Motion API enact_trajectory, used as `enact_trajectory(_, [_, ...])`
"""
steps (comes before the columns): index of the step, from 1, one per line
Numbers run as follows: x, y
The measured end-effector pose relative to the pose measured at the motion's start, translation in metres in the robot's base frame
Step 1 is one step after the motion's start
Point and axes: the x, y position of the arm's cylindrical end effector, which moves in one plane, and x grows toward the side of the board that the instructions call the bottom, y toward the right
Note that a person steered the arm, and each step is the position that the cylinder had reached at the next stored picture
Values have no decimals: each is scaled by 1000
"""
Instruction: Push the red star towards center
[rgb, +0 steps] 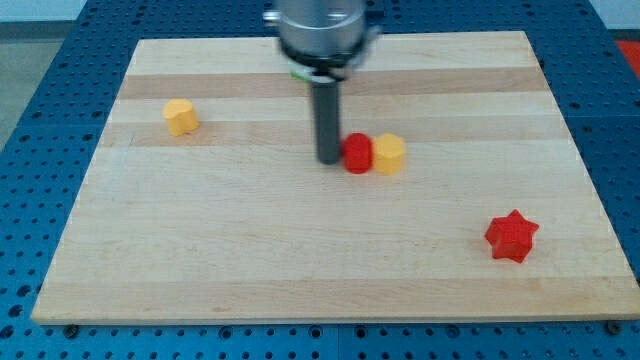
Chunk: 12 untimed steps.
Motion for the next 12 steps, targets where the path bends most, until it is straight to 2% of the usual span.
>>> enact_trajectory(1, [1, 64])
enact_trajectory(2, [1, 68])
enact_trajectory(3, [6, 31])
enact_trajectory(4, [18, 22])
enact_trajectory(8, [27, 114])
enact_trajectory(9, [59, 114])
enact_trajectory(10, [82, 145])
enact_trajectory(12, [89, 257])
